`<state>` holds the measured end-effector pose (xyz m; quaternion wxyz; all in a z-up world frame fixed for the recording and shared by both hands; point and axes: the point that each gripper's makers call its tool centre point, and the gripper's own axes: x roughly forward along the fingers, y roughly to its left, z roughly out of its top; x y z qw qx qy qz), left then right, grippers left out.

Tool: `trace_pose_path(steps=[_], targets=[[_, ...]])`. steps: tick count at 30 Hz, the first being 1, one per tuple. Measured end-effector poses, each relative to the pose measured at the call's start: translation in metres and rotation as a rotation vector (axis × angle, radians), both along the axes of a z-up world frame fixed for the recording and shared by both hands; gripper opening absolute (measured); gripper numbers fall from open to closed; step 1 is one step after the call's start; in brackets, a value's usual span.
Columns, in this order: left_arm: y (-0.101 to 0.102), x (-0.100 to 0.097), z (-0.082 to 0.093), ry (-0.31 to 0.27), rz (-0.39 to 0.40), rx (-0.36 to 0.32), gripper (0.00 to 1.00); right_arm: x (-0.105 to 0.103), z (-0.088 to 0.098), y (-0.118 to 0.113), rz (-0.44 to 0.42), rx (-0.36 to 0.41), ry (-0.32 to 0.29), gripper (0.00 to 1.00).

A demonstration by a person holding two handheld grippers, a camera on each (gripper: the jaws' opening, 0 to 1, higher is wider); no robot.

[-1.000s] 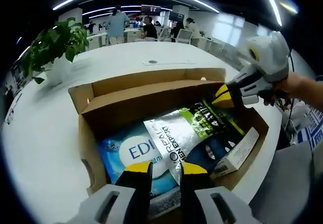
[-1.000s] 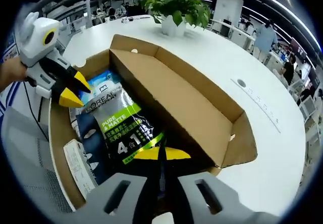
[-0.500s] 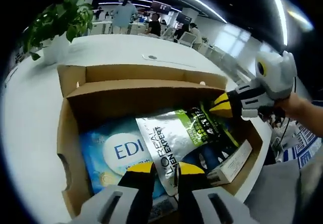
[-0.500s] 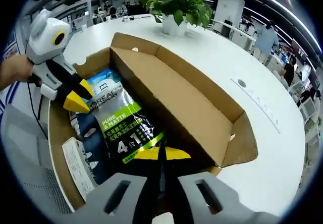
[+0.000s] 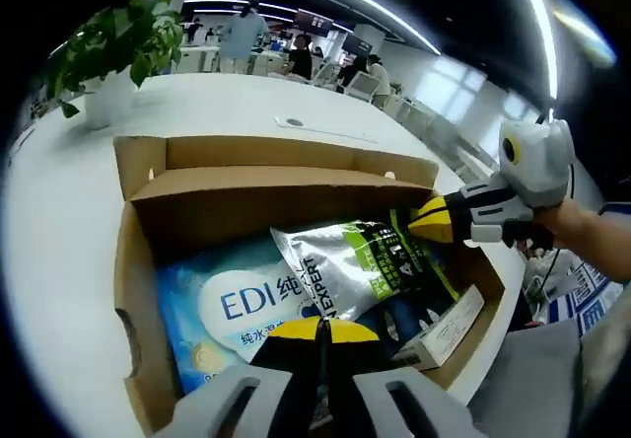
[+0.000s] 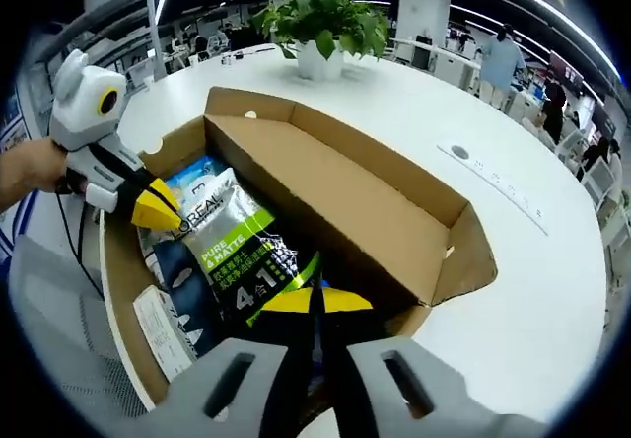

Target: Operate the shoe box by opening the lid, removing the specified soft item, and placing it in the target area until the item is outside and the box remains undamaged.

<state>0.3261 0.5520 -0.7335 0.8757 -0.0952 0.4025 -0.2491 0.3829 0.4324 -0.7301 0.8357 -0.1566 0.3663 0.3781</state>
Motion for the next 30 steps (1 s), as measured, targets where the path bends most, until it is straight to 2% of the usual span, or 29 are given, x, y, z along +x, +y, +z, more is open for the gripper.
trace_pose_path(steps=[15, 24, 30], targets=[[-0.002, 0.003, 0.022, -0.059, -0.034, 0.021, 0.0, -0.005, 0.025, -0.006, -0.055, 0.087, -0.008, 0.0], [-0.005, 0.008, 0.048, -0.109, -0.043, 0.027, 0.0, -0.004, 0.048, -0.01, -0.093, 0.14, -0.029, 0.0], [-0.01, 0.014, 0.069, -0.167, -0.052, 0.044, 0.0, 0.001, 0.073, -0.015, -0.126, 0.199, -0.057, 0.0]])
